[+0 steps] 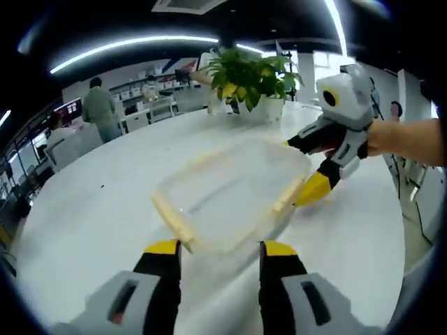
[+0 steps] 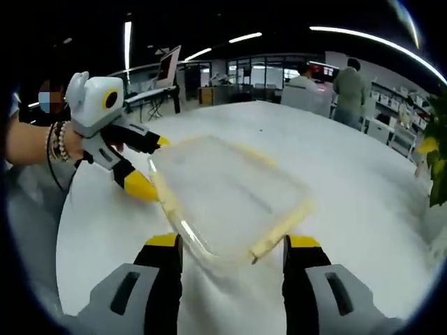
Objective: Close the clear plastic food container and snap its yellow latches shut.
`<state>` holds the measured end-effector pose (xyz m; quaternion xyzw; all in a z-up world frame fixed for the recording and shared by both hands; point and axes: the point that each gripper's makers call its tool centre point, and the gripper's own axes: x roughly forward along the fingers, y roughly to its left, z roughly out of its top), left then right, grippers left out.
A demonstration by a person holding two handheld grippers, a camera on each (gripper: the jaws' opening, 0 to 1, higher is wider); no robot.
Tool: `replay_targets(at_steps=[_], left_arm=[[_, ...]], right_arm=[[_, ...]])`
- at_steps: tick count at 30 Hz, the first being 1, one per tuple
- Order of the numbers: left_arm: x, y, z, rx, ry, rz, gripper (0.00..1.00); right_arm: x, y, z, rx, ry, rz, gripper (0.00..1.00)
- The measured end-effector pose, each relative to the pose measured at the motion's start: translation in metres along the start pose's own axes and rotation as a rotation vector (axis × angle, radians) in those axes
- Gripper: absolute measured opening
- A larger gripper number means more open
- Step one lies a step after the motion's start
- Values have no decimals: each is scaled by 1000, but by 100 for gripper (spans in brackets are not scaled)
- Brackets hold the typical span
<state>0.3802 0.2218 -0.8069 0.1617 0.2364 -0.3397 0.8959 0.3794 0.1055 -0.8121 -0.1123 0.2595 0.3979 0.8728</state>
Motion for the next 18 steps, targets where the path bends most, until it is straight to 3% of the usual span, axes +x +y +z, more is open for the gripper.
replay_targets(at_steps=[2,3,11,18], left_arm=[[-1,5,-9,-15,33,10,27],[-2,8,-9,-6,19,17,24],[-11,36,-12,-30,-9,93,23],[-21,66,-20,-59,-2,147,22]], right_arm=[[1,-1,1,2,-4,-1,47],[2,-1,1,1,-5,-2,44],[17,9,8,-20,4,32,35],[45,18,26,-81,13,63,32]])
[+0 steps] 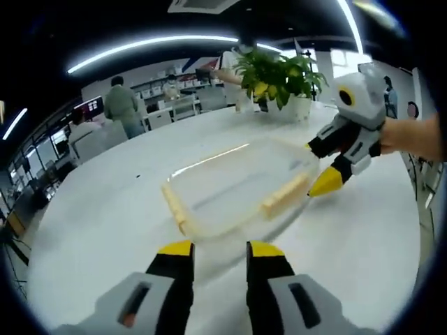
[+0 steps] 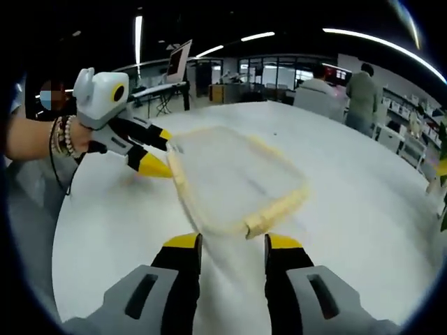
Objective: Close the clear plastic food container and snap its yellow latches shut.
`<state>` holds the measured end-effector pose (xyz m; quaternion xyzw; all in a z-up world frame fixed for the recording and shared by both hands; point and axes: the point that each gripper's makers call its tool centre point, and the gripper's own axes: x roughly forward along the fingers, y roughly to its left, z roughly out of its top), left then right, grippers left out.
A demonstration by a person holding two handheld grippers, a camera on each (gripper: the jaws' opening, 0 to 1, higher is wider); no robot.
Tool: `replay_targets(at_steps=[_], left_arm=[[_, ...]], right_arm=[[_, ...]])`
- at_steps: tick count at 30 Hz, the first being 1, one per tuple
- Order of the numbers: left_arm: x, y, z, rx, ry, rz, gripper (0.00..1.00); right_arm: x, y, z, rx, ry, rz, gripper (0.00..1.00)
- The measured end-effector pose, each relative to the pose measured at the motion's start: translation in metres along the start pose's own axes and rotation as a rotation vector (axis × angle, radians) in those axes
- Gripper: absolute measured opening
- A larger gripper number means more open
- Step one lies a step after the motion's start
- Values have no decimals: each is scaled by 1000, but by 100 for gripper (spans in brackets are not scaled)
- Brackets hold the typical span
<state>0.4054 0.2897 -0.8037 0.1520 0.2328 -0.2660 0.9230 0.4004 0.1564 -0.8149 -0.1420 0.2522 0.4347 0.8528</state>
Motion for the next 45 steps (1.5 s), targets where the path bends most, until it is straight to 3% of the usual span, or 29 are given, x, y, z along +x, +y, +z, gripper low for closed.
replay_targets(at_steps=[11,18,22,24,33,45], left_arm=[[-9,52,-13,-23,10,94,21],[-6,70,-14,-31,4,117,19],[-4,76,-15,-35,-9,125,16],[-3,79,-17,-32,-6,131,13],[0,84,-16,-32,-11,133,3],[4,82,-17,-1,-4,109,3]], right_arm=[[41,9,27,-44,-26,8,24],[54,8,31,-16,-56,-3,17],[57,3,30,-42,-51,-31,10],[57,0,30,-51,-54,-43,0],[62,-4,30,-32,-60,-50,0],[67,-10,34,-4,-58,-81,0]])
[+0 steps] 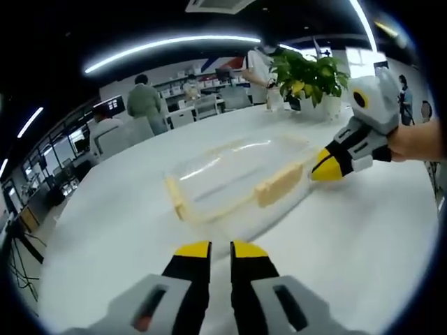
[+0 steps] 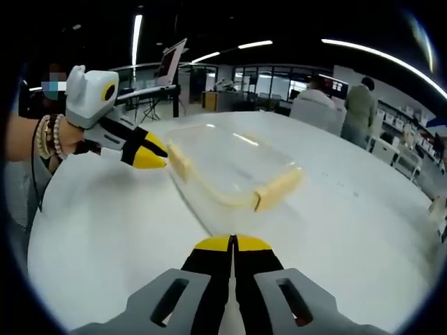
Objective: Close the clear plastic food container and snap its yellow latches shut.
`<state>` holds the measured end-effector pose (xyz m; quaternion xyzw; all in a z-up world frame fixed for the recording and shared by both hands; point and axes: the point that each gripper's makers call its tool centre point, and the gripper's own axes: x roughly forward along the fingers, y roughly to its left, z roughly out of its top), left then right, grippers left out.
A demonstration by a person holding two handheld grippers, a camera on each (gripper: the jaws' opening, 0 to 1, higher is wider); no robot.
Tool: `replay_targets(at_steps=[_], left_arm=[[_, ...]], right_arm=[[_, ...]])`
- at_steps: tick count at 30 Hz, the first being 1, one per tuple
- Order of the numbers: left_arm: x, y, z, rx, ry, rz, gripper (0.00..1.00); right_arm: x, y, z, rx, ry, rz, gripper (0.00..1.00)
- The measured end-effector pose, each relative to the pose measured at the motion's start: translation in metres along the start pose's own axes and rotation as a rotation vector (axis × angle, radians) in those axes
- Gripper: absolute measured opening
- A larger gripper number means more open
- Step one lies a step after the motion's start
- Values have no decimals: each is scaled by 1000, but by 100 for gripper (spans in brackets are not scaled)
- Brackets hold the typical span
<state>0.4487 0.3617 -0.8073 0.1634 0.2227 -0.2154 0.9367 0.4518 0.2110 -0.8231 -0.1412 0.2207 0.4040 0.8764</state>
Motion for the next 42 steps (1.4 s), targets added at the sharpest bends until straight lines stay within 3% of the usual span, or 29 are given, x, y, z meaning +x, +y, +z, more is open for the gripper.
replay_targets(at_steps=[8,13,17,25,30,33,36,38,40,42], left_arm=[[-3,-2,-2,-10,4,-9,3],[-13,5,9,-20,-15,0,5],[-36,11,27,-2,-54,-1,9],[-85,21,49,26,-122,-8,15],[-116,12,54,17,-154,-95,22],[-133,13,50,-3,-135,-106,33],[-151,12,47,-45,-141,-126,58],[-165,15,45,-62,-162,-106,73],[-179,19,43,-44,-188,-86,81],[-192,20,37,-33,-200,-85,83]], right_arm=[[-8,0,-1,0,11,-9,0],[-29,-6,-2,14,10,-43,0],[-54,-11,3,24,-1,-82,0],[-97,-2,25,22,-41,-150,3],[-117,14,35,23,-55,-176,11],[-128,26,37,23,-65,-186,16],[-140,33,38,51,-75,-207,24],[-149,39,42,76,-97,-218,30],[-158,47,43,81,-106,-234,37],[-166,53,44,80,-109,-258,42]])
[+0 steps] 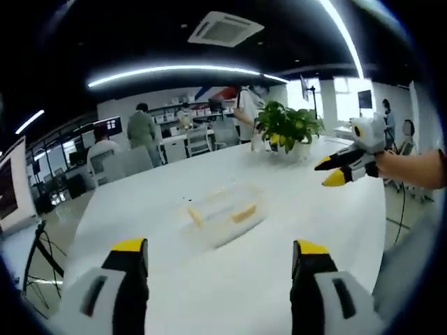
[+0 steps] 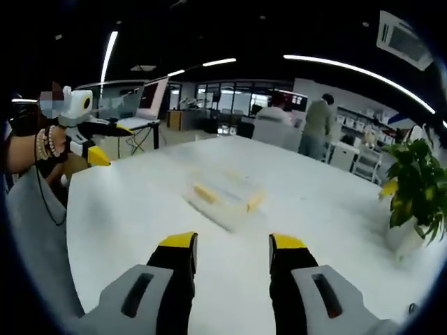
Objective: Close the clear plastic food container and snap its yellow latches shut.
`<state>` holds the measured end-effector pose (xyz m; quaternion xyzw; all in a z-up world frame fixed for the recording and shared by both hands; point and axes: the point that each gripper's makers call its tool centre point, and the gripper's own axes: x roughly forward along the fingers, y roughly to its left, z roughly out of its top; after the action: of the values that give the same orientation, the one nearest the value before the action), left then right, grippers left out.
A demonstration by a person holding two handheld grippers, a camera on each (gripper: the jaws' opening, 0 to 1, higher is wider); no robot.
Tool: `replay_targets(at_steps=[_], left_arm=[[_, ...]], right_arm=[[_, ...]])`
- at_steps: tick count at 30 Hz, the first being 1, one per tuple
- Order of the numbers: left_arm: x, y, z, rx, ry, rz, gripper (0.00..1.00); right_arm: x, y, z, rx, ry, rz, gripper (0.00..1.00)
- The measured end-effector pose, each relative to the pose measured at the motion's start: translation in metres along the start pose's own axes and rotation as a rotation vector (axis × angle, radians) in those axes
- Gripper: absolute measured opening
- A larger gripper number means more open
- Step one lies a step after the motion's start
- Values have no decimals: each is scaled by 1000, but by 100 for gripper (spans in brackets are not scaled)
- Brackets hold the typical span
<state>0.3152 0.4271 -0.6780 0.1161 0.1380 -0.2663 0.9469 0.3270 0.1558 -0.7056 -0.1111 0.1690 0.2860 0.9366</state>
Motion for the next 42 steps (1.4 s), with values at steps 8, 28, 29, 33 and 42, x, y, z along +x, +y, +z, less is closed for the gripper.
replay_targets(at_steps=[8,28,29,33,42], left_arm=[[-56,5,-16,-89,-18,2,99],[-137,-8,-75,-201,-6,2,99],[-137,-9,-76,-206,-8,-1,99],[-138,-15,-86,-216,-1,-9,98],[-138,-20,-93,-254,-21,-12,96]], right_arm=[[-34,11,0,33,-27,-112,74],[-102,62,-44,189,-47,-293,100],[-102,65,-47,191,-37,-295,100],[-107,68,-50,188,-24,-308,100],[-110,69,-56,204,-30,-327,100]])
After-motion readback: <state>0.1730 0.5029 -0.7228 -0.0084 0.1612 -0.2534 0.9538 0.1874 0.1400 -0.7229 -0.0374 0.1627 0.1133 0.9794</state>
